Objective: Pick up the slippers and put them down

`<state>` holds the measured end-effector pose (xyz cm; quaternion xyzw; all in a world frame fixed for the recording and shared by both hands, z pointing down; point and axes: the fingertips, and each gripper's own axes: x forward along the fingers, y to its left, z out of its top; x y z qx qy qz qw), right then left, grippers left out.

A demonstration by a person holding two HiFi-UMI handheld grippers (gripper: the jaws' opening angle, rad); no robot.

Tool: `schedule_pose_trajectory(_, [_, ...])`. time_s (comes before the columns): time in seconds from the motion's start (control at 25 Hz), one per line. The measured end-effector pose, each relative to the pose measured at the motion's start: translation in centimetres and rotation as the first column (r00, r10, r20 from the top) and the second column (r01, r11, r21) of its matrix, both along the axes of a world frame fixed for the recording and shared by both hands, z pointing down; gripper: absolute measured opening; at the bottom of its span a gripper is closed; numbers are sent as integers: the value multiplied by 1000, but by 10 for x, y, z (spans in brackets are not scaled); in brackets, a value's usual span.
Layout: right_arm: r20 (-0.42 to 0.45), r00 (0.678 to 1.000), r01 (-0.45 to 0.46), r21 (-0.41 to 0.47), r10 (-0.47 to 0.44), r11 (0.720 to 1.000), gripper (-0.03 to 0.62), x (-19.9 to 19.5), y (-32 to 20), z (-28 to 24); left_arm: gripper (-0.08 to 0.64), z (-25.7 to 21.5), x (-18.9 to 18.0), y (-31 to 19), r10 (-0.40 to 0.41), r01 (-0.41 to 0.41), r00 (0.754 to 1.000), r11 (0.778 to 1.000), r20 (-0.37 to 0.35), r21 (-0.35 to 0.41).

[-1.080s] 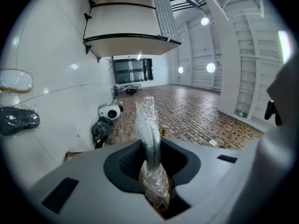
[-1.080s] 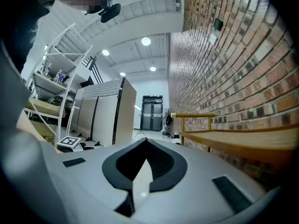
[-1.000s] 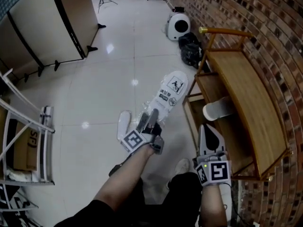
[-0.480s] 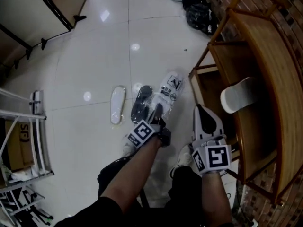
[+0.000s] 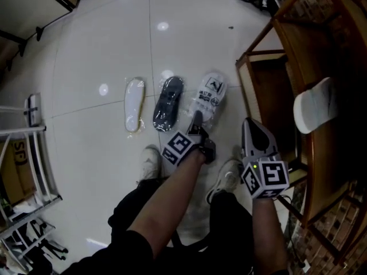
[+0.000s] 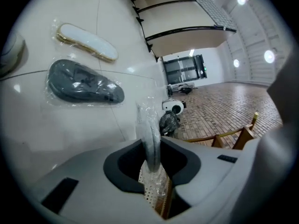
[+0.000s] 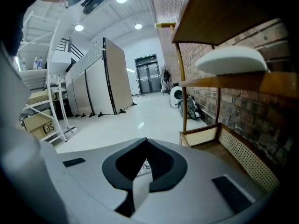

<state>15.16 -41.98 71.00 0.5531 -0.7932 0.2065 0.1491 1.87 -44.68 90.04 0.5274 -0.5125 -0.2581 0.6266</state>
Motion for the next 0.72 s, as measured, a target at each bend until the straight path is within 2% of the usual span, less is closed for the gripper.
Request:
schedule_pose_trajectory(0.16, [7,1000,-9,-55,10,998,3,8,11,14,81,38,0,27,-23,28,999,992,35,-125])
schedule_pose_trajectory(0.28, [-6,1000,31,-42,-31,999,3,6,12,11,103,56,2,37,-6,18,998,980,63,-199])
schedule_pose_trajectory(0.32, [-6,999,35,-39,-35,999,3,6,12,11,169,61,7,38,27,-11,997,975,70,-223])
schedule_pose_trajectory(0.36, [-3,999,33,-38,-34,999,3,7,12,11,275,66,13,40,76,-53,994,966,82,-253])
schedule_pose_trajectory(0.4, [1,1000,28,-40,-28,999,3,8,12,11,340,71,18,44,135,-99,985,952,107,-291])
schedule_pose_trajectory(0.44, [4,1000,23,-42,-23,999,3,8,12,11,354,75,20,48,201,-140,967,932,154,-335])
schedule_pose_trajectory(0.48, [7,1000,20,-43,-20,999,3,9,12,12,372,79,19,53,273,-177,937,907,216,-381])
schedule_pose_trajectory(0.56, [9,1000,20,-41,-19,999,3,9,11,12,381,87,19,64,429,-256,846,847,316,-466])
schedule_pose_trajectory(0.64, [9,1000,21,-36,-21,999,3,9,12,10,413,95,26,77,564,-344,758,772,327,-534])
schedule_pose_trajectory(0.68, [9,1000,22,-35,-22,999,3,8,12,8,413,95,32,86,609,-383,734,737,301,-558])
schedule_pose_trajectory(0.72, [7,1000,23,-34,-23,999,3,8,13,6,413,94,39,94,639,-413,721,708,269,-573])
